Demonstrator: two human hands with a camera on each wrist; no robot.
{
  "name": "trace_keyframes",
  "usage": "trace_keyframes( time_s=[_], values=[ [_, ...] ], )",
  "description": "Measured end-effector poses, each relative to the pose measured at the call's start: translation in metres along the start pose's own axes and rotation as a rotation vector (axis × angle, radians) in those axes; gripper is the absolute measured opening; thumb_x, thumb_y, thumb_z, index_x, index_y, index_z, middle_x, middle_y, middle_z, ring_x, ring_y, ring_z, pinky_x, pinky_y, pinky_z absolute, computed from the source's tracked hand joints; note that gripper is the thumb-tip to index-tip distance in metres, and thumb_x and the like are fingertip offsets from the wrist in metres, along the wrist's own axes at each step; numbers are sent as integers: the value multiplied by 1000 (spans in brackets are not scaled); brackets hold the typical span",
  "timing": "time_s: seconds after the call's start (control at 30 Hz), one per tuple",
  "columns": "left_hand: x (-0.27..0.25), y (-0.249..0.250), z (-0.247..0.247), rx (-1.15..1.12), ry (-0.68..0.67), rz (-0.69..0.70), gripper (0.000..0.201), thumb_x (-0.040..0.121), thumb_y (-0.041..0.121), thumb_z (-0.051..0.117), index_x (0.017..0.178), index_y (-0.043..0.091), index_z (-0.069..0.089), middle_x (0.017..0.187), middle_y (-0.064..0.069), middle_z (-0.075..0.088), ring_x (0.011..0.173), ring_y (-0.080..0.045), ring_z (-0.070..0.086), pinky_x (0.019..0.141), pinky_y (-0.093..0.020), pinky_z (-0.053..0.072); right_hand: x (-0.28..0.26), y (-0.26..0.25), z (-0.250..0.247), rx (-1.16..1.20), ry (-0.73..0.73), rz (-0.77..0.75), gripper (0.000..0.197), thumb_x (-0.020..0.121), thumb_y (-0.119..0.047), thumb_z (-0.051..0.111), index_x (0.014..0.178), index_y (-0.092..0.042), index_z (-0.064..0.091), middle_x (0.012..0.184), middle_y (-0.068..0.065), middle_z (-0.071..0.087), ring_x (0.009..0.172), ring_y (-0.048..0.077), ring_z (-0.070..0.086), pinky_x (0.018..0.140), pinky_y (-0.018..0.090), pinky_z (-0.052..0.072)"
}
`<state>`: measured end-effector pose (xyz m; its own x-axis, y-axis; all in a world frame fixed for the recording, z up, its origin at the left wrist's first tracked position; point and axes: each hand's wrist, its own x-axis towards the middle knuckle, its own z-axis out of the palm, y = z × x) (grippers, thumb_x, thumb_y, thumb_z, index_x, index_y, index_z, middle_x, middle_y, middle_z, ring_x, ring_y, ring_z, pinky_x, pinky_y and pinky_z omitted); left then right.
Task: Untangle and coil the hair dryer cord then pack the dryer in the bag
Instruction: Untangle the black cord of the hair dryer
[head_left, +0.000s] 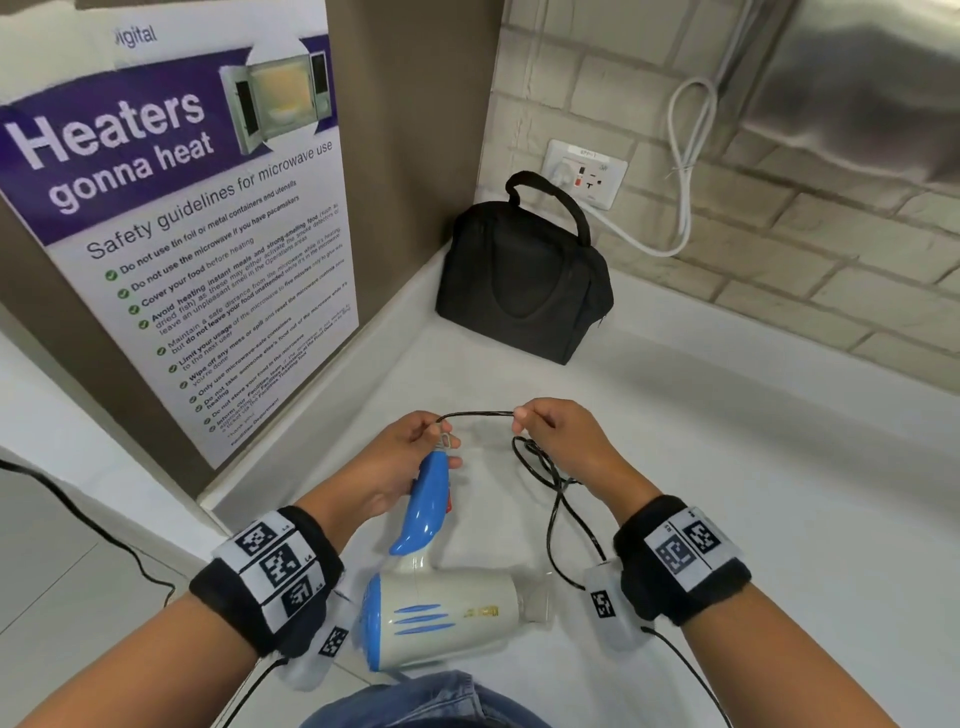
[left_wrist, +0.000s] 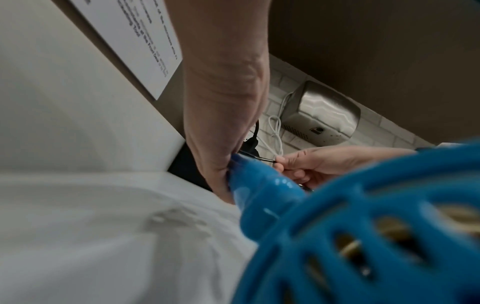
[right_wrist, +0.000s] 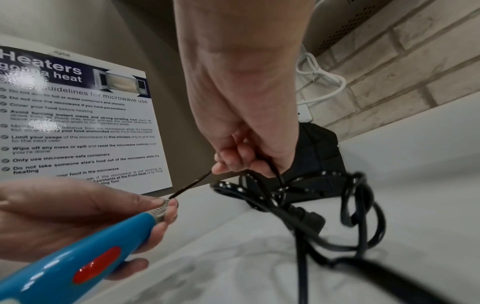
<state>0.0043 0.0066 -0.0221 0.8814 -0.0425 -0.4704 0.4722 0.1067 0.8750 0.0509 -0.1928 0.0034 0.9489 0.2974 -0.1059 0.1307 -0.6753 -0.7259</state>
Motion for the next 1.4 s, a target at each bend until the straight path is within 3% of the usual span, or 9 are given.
trace_keyframes(
  time_s=[0.13,0.3,0.43,0.53,0.67,1.0,1.17,1.3,1.4],
  values=[
    [9,-2,-3,405,34,140,19,99,18,40,110,23,55,104,0,62,98,-20,60,84,-34,51,0,-6,8,-53,69,-64,28,97,-24,47,82,-12,68,58,-15,50,54,-4,48,56,6,35],
    [14,3,1,792,39,473,23,99,23,41,111,20,60,100,5,60,91,-9,55,75,-12,36,-8,-14,27,-176,80,-289,24,97,-18,47,83,-10,65,73,0,62,62,8,49,60,14,34],
    [12,7,0,741,29,525,32,96,9,44,76,25,64,72,18,63,71,3,55,69,-6,37,-11,-13,34,-225,41,-341,19,95,-11,48,81,-7,60,70,0,56,63,13,45,57,19,32],
    [11,7,-3,719,31,529,43,95,7,45,63,33,59,62,21,61,65,4,52,65,-9,36,-7,-13,30,-199,14,-317,21,89,-1,45,75,-12,55,70,-3,54,57,4,42,57,10,33],
    [10,6,-6,611,65,495,38,95,4,41,69,19,63,65,13,62,70,-9,52,71,-23,44,0,-12,27,-209,-26,-233,25,83,6,40,72,-16,47,71,0,53,57,8,41,55,10,33],
    [11,-2,-27,410,80,389,41,96,0,37,66,18,60,78,1,65,83,-14,55,67,-21,42,15,14,30,-213,-69,-115,24,77,11,39,70,-10,47,68,4,50,60,15,41,54,16,30],
    [17,-8,-35,295,104,373,43,97,0,37,63,16,58,74,4,65,93,-7,62,76,-14,42,22,31,31,-166,-66,-42,24,78,9,37,68,-11,46,68,4,48,63,15,41,56,18,30],
    [22,-10,-36,199,110,341,42,98,0,36,64,13,56,63,10,64,85,4,64,69,-3,43,26,34,32,-165,-82,-18,25,81,5,37,67,-14,44,67,2,47,60,12,38,54,14,30],
    [24,-11,-36,142,100,312,41,98,-1,35,65,13,54,55,12,63,84,4,66,74,-8,44,29,33,34,-167,-101,-8,24,83,3,37,68,-15,44,69,3,48,62,13,39,54,16,30]
  ],
)
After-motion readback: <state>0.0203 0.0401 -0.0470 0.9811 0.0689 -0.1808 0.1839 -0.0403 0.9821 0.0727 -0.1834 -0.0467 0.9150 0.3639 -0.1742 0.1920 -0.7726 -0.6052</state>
